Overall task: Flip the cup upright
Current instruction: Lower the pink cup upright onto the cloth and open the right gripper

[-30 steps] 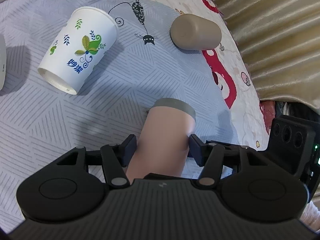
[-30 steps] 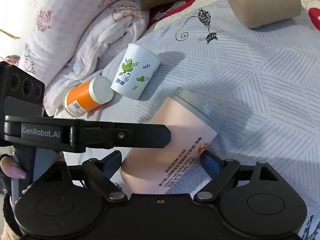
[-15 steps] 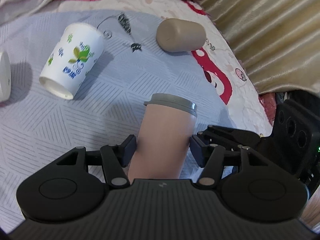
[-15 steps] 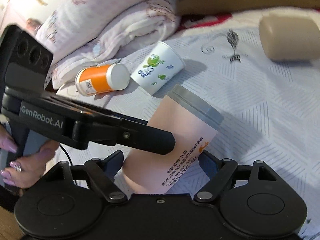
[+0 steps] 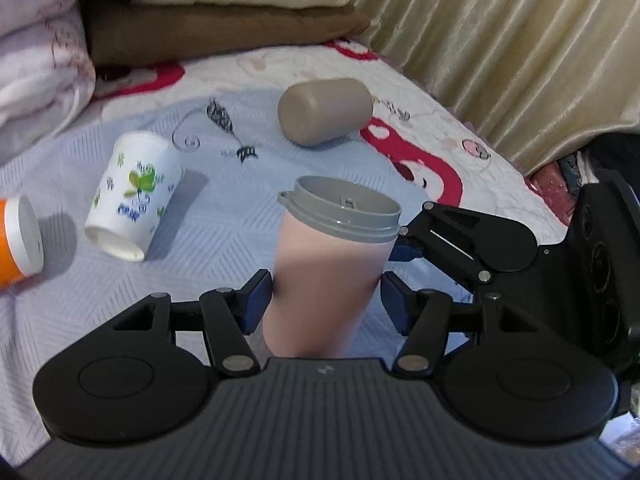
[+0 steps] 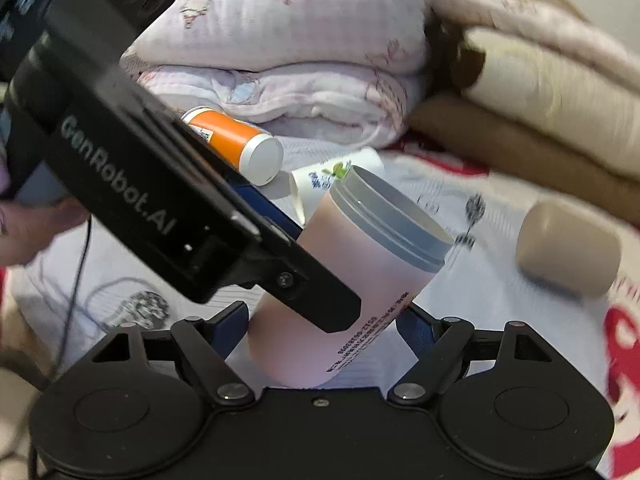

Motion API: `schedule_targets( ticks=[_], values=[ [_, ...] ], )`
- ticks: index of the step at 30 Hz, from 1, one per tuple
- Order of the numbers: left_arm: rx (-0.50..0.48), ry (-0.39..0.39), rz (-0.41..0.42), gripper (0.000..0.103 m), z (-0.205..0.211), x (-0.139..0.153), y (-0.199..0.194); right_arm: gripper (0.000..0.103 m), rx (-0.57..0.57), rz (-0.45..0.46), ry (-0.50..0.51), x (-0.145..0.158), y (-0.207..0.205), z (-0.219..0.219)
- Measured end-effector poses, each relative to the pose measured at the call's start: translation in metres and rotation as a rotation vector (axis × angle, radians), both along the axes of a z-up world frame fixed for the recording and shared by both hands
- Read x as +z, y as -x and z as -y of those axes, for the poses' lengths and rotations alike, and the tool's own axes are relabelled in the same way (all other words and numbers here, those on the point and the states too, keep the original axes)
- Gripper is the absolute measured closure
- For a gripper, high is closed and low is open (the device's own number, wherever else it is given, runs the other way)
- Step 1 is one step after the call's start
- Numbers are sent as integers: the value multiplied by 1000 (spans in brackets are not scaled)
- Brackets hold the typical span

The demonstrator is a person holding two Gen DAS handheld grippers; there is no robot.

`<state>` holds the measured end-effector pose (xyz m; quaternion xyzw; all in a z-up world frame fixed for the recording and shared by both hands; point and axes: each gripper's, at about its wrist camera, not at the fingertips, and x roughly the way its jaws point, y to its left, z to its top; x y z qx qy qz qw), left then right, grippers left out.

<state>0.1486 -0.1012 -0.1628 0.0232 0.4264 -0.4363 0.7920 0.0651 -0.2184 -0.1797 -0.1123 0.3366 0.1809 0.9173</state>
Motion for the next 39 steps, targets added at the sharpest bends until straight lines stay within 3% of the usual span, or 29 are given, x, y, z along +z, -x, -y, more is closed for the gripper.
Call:
schedule_targets(
  ticks=[4, 10, 22, 25, 28, 35, 39],
  values=[
    [1, 32, 72, 45, 2, 1, 1, 20, 14, 97, 59, 1, 0, 4],
    [44, 96, 84, 45, 2, -5, -12, 22, 73, 196, 173, -4, -10, 10],
    [128, 67, 207, 45, 28, -12, -32, 26, 139, 351, 319, -13, -50, 15],
    [139, 67, 172, 45, 33, -19, -42, 28, 137, 390, 363, -21, -55, 16],
    [144, 73, 159, 46, 32, -22, -44, 29, 117, 341, 296, -20, -61, 23],
    [148, 82, 139, 46, 24, -16, -39, 32, -31, 180, -54, 0, -73, 43],
    [155, 76, 116, 45, 17, -15, -36, 33, -54, 146, -139, 0, -70, 43]
  ],
)
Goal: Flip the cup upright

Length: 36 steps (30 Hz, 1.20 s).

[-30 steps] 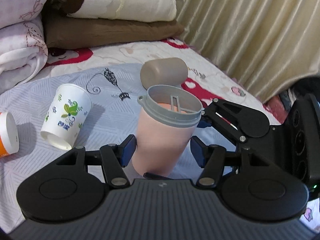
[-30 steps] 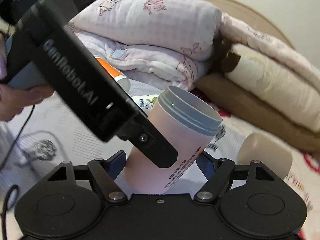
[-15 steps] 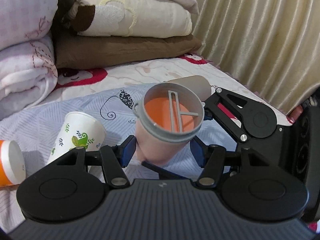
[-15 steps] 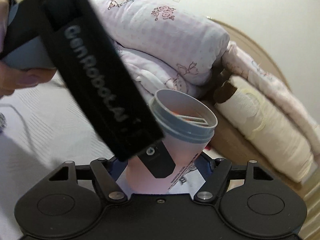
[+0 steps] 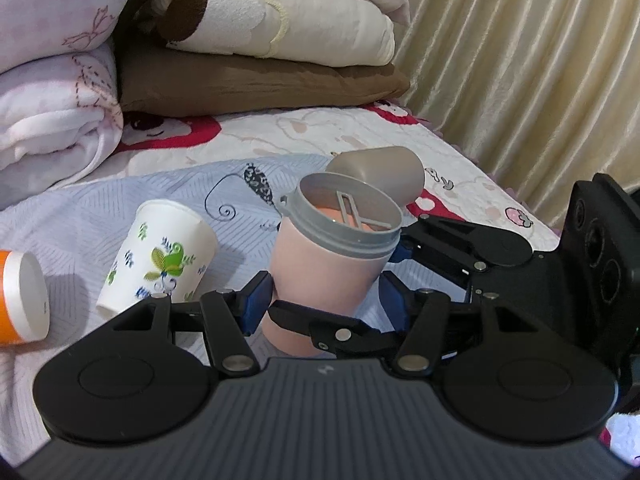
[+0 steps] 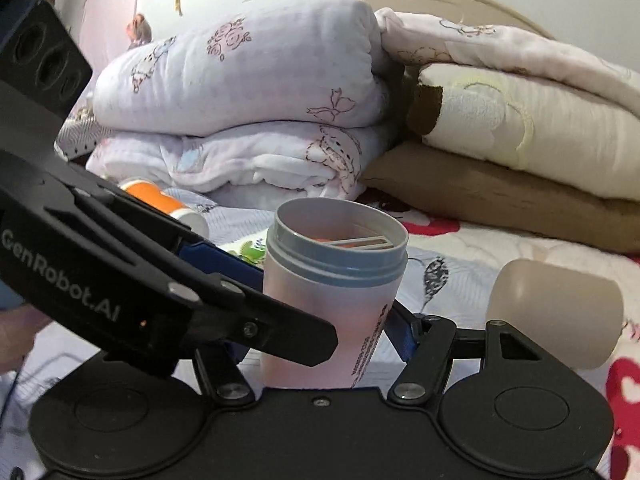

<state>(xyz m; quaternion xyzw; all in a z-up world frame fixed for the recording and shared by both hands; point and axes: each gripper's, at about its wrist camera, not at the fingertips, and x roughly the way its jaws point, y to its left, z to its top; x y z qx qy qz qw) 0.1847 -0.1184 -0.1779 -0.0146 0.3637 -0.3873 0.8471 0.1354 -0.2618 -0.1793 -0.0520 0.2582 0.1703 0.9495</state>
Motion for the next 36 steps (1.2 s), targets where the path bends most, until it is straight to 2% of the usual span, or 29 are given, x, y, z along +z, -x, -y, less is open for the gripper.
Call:
schedule_targets(
  ticks=[7, 11, 16, 20, 23, 27, 30, 33, 36],
  values=[
    [26, -1, -26, 43, -5, -4, 2, 34, 43, 29, 73, -7, 8, -13],
    [26, 15, -50, 39, -6, -3, 1, 34, 38, 23, 77, -4, 8, -13],
    [23, -36, -55, 32, 0, -1, 4, 29, 16, 5, 77, -4, 9, -11],
    [11, -45, -121, 31, -2, 4, 5, 23, 5, -12, 65, -1, 13, -10],
    [48, -23, -162, 30, -11, 10, 6, 22, -13, -30, 54, 1, 20, -10],
    [95, -68, -167, 30, -19, 21, 15, 21, -63, -64, 20, 7, 30, -7],
    [150, -123, -196, 30, -23, 27, 19, 21, -84, -107, 43, 11, 37, -8],
    [192, -169, -224, 23, -26, 34, 26, 21, -105, -152, 27, 17, 45, -4],
    [233, -227, -210, 16, -25, 46, 37, 21, -109, -173, 28, 28, 57, -2]
  ],
)
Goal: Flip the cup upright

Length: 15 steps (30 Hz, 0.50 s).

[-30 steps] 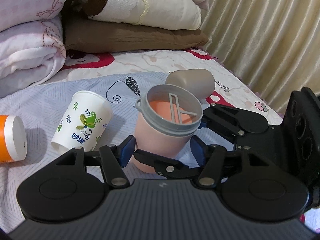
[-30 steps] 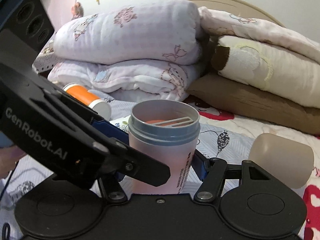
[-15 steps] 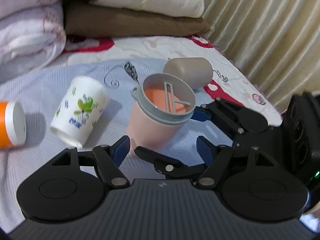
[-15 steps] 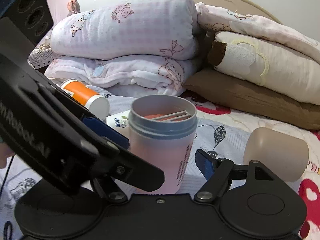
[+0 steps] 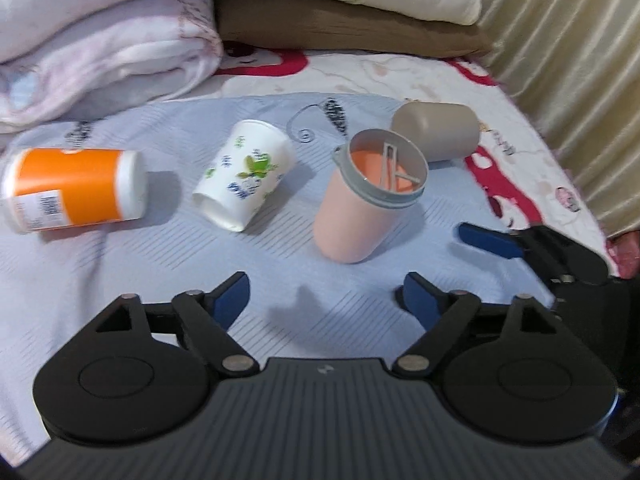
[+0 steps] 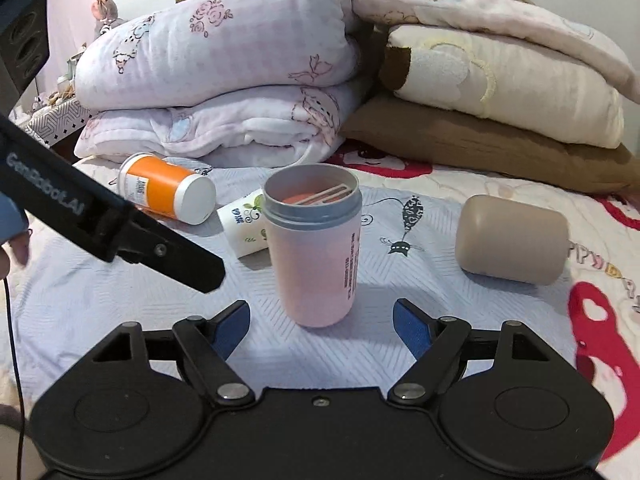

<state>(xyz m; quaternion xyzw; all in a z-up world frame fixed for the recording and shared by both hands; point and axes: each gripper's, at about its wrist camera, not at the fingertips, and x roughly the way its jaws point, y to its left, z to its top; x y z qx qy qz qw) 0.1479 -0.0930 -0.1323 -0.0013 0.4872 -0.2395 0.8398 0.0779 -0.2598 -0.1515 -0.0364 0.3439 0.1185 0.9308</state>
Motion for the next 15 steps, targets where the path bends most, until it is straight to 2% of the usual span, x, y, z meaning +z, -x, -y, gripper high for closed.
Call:
schedule_targets(
  ticks=[3, 5, 15],
  values=[
    [27, -37, 18, 15, -1, 16, 11, 21, 1, 5, 25, 16, 15, -3],
    [41, -45, 28, 10, -2, 29, 20, 20, -7, 10, 27, 29, 25, -4],
    [114, -152, 69, 7, -17, 79, 61, 13, -111, 32, -32, 91, 59, 2]
  ],
)
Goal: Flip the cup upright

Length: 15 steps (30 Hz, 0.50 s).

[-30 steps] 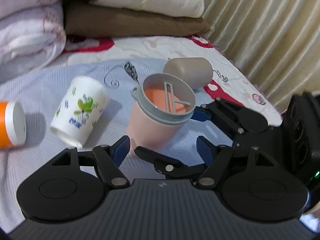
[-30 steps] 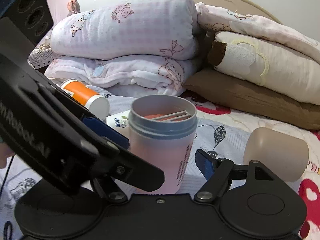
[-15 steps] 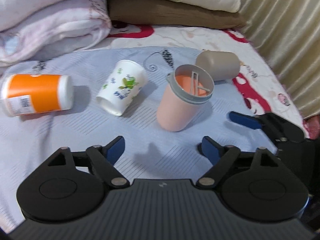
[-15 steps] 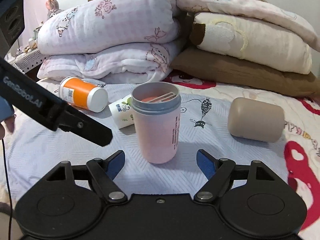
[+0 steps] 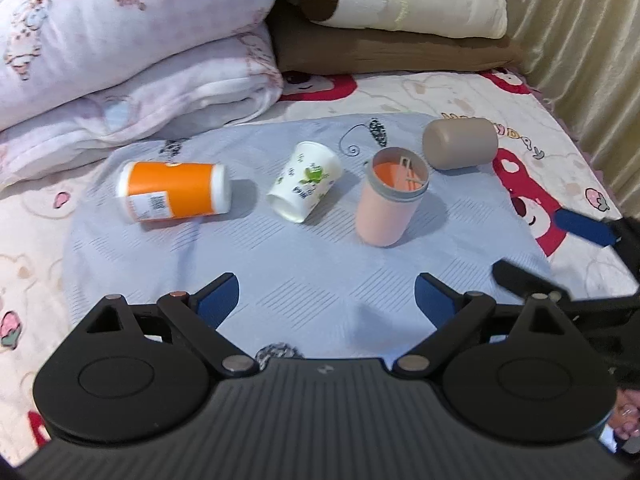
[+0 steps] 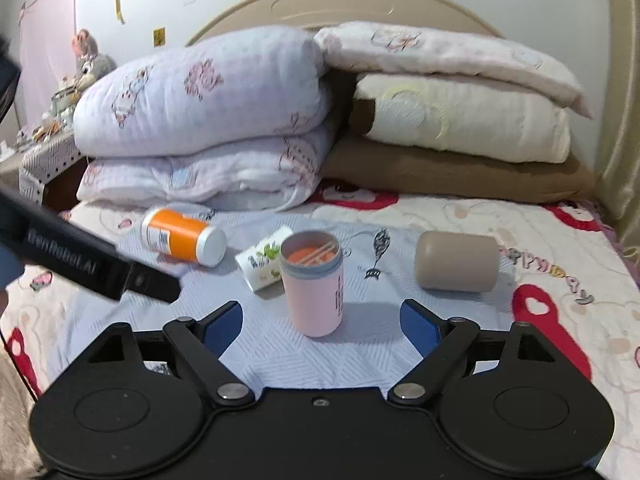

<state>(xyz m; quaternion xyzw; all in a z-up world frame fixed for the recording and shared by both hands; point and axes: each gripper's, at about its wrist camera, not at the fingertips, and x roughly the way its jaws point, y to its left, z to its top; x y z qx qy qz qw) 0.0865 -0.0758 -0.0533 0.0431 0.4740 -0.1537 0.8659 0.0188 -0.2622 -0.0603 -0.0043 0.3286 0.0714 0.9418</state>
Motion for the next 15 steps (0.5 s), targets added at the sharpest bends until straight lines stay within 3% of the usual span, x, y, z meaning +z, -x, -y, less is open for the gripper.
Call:
schedule_targets(
  ticks=[15],
  values=[
    [90, -131, -4, 7, -19, 27, 46, 8, -139, -65, 24, 50, 28, -13]
  ],
)
